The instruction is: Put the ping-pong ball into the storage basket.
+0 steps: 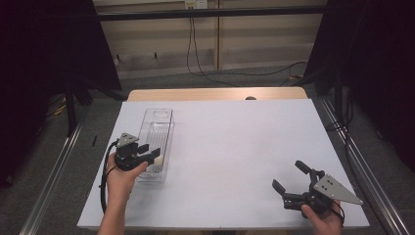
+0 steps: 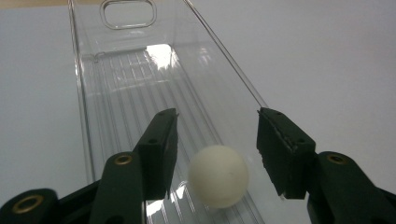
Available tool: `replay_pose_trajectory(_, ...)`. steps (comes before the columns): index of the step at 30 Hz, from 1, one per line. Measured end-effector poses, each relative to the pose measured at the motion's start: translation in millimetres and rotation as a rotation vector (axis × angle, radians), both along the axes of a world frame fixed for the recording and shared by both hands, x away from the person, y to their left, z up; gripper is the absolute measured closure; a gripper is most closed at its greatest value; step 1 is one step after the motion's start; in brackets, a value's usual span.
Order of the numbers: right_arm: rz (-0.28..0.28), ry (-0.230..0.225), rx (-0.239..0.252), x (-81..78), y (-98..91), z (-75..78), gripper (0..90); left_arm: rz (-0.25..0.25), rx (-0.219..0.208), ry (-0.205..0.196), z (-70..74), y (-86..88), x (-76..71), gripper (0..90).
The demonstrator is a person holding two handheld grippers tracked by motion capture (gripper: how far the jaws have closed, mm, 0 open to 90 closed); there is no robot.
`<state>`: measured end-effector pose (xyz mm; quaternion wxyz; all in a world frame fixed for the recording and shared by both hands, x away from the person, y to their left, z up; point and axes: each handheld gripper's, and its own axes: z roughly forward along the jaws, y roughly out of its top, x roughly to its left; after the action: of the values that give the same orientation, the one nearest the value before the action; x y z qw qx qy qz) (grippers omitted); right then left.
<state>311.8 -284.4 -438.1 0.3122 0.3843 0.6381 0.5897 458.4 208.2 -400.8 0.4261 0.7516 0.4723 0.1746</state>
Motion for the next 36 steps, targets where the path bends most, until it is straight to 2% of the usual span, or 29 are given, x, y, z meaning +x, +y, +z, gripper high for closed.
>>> replay_pose_trajectory(2, -0.004, -0.005, -0.001, 0.3, 0.2, -0.1, 0.7, 0.0, 0.008, 0.0, 0.7, 0.1, -0.2, 45.9)
replay_pose_trajectory(5, -0.007, -0.003, -0.001, 0.2, 0.8, 0.0, 0.7, 0.007, -0.006, -0.013, 2.1, 0.3, -1.2, 43.1)
replay_pose_trajectory(7, -0.009, -0.004, 0.0, 0.3, 1.1, -0.1, 0.7, 0.012, 0.005, -0.021, 3.1, 1.1, -2.2, 35.8)
replay_pose_trajectory(9, -0.008, -0.003, 0.0, 0.2, 1.0, 0.0, 0.7, 0.024, -0.001, -0.034, 3.5, 0.6, -3.9, 35.0)
replay_pose_trajectory(10, -0.006, -0.002, 0.001, 0.2, 0.7, 0.1, 0.7, 0.019, 0.007, -0.035, 3.9, 0.8, -5.1, 31.6)
replay_pose_trajectory(11, -0.005, -0.003, 0.002, 0.1, 0.6, 0.1, 0.7, 0.025, -0.007, -0.057, 3.6, -0.8, -7.5, 28.6)
replay_pose_trajectory(13, 0.0, -0.005, 0.0, 0.1, 0.5, 0.2, 0.7, 0.02, -0.007, -0.053, 3.6, -1.0, -8.9, 26.5)
replay_pose_trajectory(14, -0.006, -0.01, 0.0, -0.1, 1.0, 0.3, 0.7, 0.032, -0.024, -0.069, 3.5, -2.1, -11.3, 22.8)
replay_pose_trajectory(17, -0.006, -0.011, -0.005, -0.5, 0.5, 0.4, 0.7, 0.034, -0.021, -0.09, 4.9, -1.7, -14.4, 18.8)
replay_pose_trajectory(19, -0.006, -0.011, 0.0, -1.1, 0.4, 1.3, 0.7, 0.044, -0.045, -0.108, 5.9, -1.2, -17.5, 14.0)
replay_pose_trajectory(25, -0.007, -0.01, -0.005, 0.5, 1.2, 0.6, 0.7, 0.047, -0.048, -0.145, 5.4, -1.2, -26.5, 7.8)
replay_pose_trajectory(36, 0.003, -0.01, -0.009, 0.6, 2.0, 0.4, 0.7, 0.035, -0.056, -0.204, 0.7, -1.6, -46.5, 4.8)
